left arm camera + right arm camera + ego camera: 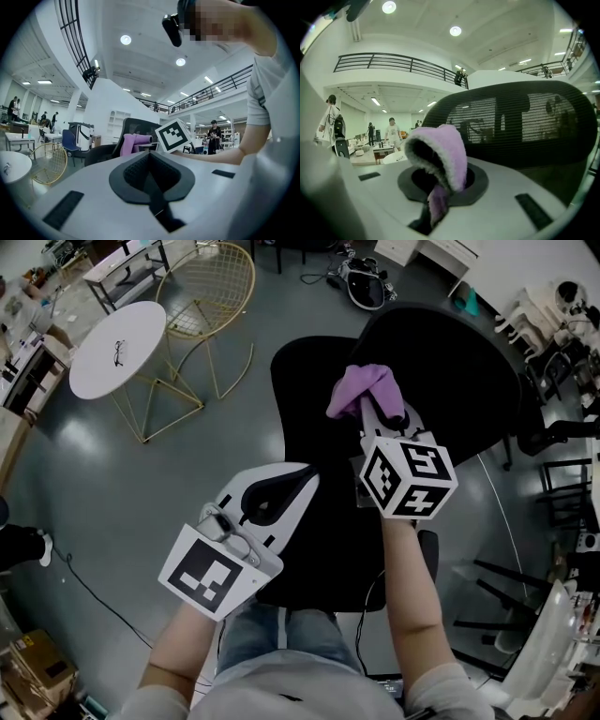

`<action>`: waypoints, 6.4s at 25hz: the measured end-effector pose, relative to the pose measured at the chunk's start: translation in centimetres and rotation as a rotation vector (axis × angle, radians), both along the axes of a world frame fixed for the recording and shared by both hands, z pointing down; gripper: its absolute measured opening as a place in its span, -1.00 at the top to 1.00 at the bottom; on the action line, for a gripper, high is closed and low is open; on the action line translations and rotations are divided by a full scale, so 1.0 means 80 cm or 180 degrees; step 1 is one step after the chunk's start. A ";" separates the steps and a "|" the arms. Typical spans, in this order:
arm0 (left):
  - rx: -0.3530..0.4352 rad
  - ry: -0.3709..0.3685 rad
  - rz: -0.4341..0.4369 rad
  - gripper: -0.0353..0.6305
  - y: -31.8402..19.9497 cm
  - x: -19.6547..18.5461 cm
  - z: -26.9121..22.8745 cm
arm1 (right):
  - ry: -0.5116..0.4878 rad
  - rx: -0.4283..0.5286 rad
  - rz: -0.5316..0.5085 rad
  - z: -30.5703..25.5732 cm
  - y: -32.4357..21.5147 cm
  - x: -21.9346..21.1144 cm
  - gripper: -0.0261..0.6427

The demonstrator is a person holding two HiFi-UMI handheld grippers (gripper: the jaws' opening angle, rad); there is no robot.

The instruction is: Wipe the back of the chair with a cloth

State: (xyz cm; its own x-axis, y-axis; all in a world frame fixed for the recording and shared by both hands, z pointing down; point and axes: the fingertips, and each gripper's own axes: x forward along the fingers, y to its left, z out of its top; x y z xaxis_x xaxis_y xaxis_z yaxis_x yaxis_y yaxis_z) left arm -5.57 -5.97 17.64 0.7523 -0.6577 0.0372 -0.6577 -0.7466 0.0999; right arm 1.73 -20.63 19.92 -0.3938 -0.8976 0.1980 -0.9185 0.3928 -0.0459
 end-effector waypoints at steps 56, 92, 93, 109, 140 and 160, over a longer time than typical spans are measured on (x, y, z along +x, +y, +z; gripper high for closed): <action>-0.0086 -0.0102 0.0053 0.86 -0.038 0.026 0.056 | -0.0220 -0.0492 0.0281 0.118 -0.057 0.039 0.78; -0.0051 -0.0180 0.0904 0.86 -0.011 0.202 0.051 | -0.0500 -0.0424 0.1563 0.120 0.028 0.338 0.78; -0.0054 -0.0177 0.0923 0.86 -0.011 0.207 0.051 | -0.0498 -0.0424 0.1589 0.120 0.031 0.344 0.78; -0.0025 -0.0162 0.1191 0.86 0.006 0.252 0.048 | -0.0558 -0.0434 0.2086 0.124 0.085 0.441 0.78; -0.0116 -0.0150 0.1269 0.86 0.007 0.265 0.062 | -0.0454 -0.0598 0.2236 0.176 0.112 0.467 0.78; -0.0202 -0.0118 0.0810 0.86 -0.023 0.194 0.078 | -0.0071 -0.0516 0.1968 0.170 0.056 0.407 0.78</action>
